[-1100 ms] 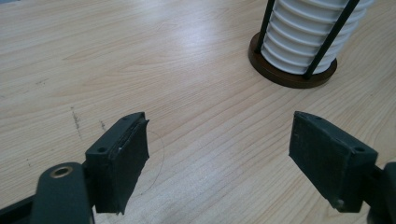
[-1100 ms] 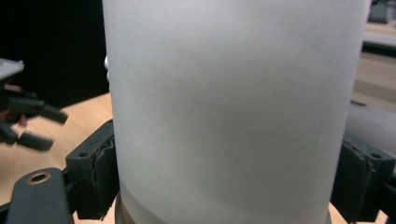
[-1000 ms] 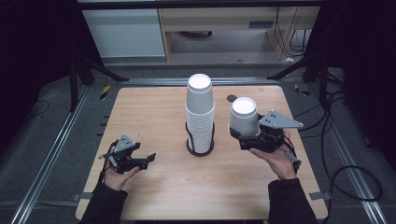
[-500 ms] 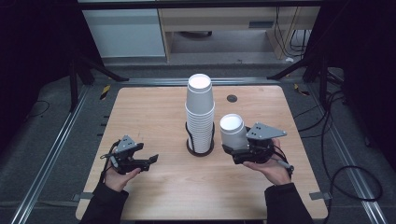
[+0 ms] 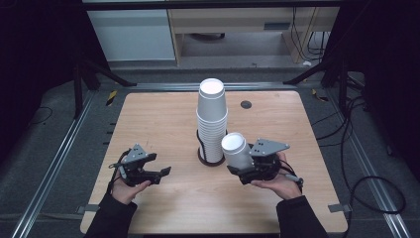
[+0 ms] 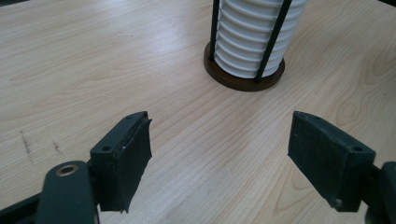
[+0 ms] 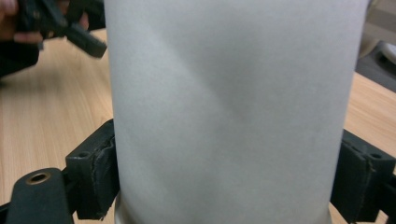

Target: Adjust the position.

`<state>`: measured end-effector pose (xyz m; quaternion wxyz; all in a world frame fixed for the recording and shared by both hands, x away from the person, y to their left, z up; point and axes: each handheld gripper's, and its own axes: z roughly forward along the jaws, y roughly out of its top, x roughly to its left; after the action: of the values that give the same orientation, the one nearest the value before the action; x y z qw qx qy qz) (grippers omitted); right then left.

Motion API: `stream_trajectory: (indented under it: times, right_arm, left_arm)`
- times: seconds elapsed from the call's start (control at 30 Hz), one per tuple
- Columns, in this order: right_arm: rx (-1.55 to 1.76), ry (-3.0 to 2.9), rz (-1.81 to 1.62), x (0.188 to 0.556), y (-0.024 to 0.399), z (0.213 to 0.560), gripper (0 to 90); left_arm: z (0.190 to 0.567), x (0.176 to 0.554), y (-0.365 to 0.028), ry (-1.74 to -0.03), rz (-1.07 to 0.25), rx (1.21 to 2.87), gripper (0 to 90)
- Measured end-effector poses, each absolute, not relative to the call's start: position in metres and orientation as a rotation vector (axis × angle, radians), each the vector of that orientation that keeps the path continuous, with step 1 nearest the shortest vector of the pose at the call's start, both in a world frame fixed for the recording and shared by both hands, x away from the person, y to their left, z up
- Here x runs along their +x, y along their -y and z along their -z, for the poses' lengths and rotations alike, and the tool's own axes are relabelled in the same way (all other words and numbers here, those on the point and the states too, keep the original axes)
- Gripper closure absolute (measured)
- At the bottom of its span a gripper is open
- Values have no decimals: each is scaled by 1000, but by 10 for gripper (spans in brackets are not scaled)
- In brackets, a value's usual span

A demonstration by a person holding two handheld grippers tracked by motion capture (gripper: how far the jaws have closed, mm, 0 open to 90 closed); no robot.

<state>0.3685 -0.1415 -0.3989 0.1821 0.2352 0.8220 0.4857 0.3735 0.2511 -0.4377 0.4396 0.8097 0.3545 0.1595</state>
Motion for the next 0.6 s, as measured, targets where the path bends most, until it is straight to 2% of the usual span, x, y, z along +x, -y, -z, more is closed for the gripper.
stream_trajectory:
  times: [0.6]
  right_arm:
    - [489,-2495,-1307,378,100,413,129]
  left_arm:
    - [425,365,-243,-778,-357,2036,203]
